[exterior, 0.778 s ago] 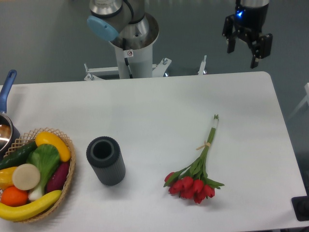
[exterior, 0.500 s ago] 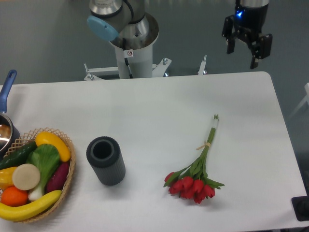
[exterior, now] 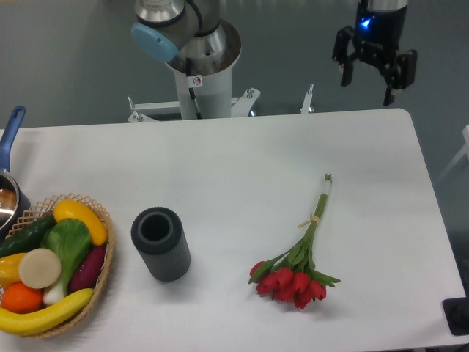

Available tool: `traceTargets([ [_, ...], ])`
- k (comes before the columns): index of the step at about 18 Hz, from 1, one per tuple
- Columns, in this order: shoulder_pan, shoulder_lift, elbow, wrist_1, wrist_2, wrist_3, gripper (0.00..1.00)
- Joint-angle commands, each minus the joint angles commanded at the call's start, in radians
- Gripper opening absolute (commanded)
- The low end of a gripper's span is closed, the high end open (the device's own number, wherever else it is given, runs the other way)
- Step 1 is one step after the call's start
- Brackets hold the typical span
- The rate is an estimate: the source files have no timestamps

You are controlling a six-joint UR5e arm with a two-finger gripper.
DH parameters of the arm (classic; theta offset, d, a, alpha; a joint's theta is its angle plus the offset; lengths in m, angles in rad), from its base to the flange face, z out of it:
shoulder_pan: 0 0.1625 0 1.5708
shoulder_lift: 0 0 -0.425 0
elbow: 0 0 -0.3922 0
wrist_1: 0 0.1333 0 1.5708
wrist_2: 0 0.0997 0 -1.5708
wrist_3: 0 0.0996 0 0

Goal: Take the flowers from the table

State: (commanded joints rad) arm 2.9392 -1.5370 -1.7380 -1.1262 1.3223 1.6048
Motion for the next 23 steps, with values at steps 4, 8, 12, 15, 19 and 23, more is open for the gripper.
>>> traceTargets([
  [4, -0.02, -0.011, -0.006, 0.032, 0.003, -0.083, 1.0],
  [8, -0.057, -0.044, -0.012, 0.037, 0.003, -0.212, 1.0],
  [12, -0.094, -0.121, -0.014, 0.112, 0.008, -0.246, 1.0],
  [15, -0.118, -0.179, -0.014, 0.164, 0.008, -0.305, 1.0],
  [19, -0.155, -0.245, -0.012, 0.186, 0.009, -0.322, 1.0],
  [23, -0.187, -0.317, 0.0, 0.212, 0.011, -0.358, 1.0],
])
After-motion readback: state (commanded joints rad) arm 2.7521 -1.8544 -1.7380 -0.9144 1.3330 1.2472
